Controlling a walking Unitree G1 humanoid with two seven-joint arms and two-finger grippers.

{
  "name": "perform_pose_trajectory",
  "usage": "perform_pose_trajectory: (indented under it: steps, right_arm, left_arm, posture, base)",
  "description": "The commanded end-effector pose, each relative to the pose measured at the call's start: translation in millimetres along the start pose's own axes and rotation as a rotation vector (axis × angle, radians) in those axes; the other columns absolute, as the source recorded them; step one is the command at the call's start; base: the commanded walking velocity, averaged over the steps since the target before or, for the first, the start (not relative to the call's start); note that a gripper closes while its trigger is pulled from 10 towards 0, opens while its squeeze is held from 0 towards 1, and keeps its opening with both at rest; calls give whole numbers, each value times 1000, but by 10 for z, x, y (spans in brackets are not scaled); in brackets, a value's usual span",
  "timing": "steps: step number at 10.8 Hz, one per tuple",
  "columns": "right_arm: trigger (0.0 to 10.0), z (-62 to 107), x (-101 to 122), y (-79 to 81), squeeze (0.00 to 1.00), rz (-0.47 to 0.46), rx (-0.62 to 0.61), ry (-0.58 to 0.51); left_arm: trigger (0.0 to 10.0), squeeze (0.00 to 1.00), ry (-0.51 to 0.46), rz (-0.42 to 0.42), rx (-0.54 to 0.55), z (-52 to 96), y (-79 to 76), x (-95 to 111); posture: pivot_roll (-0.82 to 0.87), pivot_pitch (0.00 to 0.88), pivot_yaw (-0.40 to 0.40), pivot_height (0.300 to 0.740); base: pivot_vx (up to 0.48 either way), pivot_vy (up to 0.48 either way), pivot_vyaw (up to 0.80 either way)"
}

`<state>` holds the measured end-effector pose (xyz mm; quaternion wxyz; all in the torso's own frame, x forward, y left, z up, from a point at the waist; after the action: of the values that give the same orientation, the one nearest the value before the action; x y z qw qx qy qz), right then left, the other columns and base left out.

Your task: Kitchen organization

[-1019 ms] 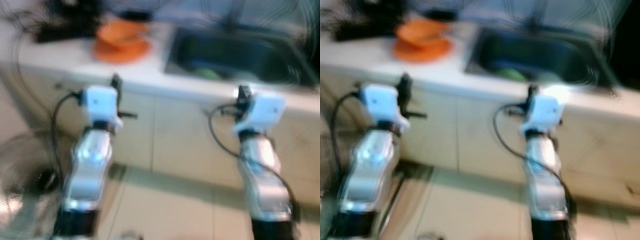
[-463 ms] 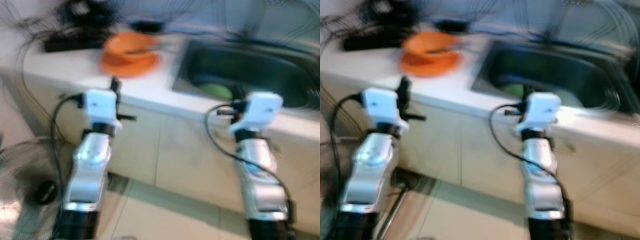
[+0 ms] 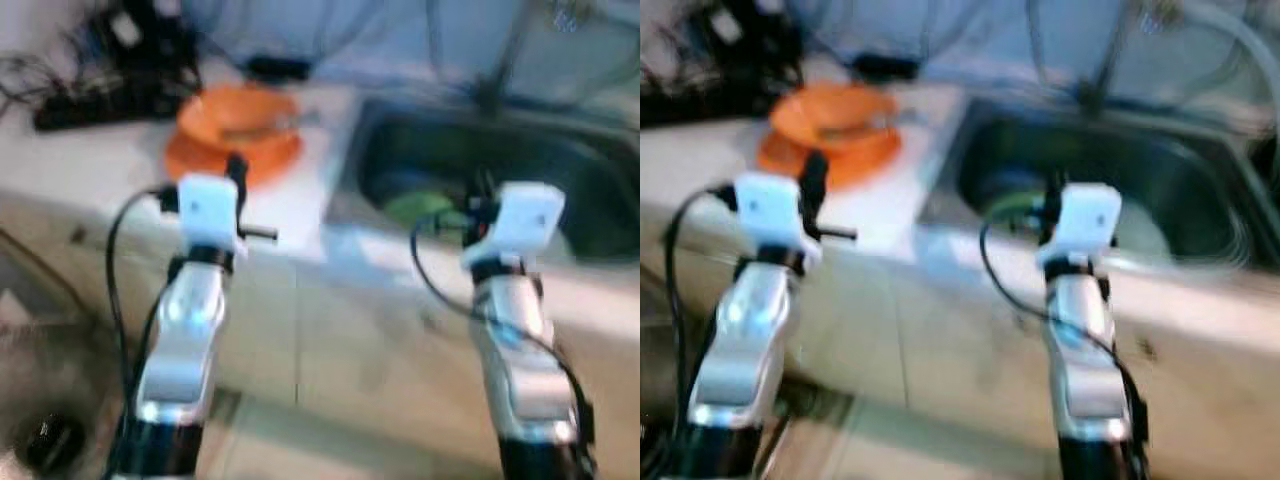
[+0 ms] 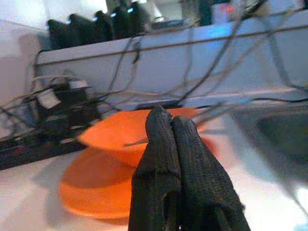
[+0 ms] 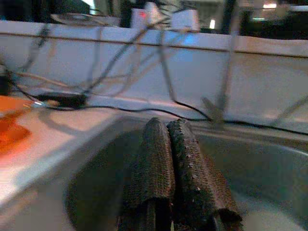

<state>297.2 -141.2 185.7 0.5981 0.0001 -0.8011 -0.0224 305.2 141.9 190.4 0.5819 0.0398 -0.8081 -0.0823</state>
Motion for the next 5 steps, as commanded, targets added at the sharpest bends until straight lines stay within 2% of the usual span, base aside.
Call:
perform_pose_trajectory:
  steps: [1, 2, 5]
  right_arm:
    - [10000, 5, 0, 39, 0, 0, 12, 4]
    - [10000, 4, 1, 41, 0, 1, 11, 4]
    - [10000, 2, 8, 40, 0, -1, 7, -4]
  left_arm:
    - [10000, 0, 0, -13, 4, -4, 36, 4]
    - [10000, 0, -6, -12, -2, -6, 26, 15]
    - [10000, 0, -25, -13, -27, -4, -19, 43]
  posture:
    - [76, 88, -29, 740]
    - [77, 89, -26, 740]
    - [78, 94, -26, 740]
  base:
    - [480, 0, -800]
    - [480, 0, -800]
    - [0, 0, 0]
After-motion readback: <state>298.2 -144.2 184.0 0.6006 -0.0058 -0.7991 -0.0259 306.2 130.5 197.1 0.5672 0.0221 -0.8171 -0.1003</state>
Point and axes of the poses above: a point about 5 cm out from each wrist's last joint towards the gripper, its own z axis pointing back from the gripper into the wrist, its own x axis along the axis of the wrist's last joint, y = z × x, the point moved 1 cm from there along -z, pointing out of the wrist towards the gripper, and after that the axes turned 2 degrees about -z, right-handed, at the moved point
